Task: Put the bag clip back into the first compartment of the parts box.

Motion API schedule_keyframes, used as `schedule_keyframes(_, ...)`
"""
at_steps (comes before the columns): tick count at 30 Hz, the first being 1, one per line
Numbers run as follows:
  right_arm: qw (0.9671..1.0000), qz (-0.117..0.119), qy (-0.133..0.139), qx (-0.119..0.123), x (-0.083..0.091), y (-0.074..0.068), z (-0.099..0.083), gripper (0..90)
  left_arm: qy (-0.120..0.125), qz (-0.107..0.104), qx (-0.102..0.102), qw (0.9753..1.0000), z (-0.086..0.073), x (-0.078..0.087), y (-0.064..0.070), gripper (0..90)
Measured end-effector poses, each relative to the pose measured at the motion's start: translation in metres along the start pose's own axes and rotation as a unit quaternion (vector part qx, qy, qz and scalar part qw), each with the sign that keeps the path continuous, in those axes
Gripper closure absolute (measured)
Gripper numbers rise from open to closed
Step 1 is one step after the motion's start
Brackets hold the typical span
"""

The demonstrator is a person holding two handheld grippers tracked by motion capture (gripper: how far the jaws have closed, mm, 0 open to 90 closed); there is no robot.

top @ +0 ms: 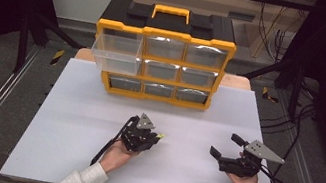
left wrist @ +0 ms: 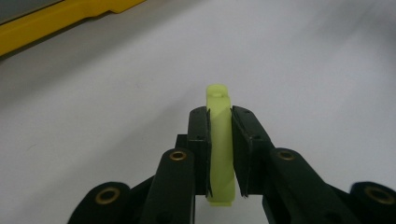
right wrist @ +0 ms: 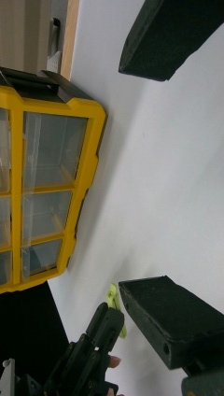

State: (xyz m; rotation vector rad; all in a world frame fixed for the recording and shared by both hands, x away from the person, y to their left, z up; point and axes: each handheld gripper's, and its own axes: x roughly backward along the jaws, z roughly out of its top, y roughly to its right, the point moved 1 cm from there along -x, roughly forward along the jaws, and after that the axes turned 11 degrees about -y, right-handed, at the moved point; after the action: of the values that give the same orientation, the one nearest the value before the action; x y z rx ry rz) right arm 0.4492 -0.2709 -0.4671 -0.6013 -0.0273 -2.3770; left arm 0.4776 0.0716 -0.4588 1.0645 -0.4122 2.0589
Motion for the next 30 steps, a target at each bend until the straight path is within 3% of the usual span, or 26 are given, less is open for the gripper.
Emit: schedule_keyframes(30, 1.0, -0.001, 0.001, -0.006, 0.001, 0.0, 0.0, 0.4, 0.041, 0.002, 0.001, 0.9992, 0.0, 0.048, -0.016, 77.5)
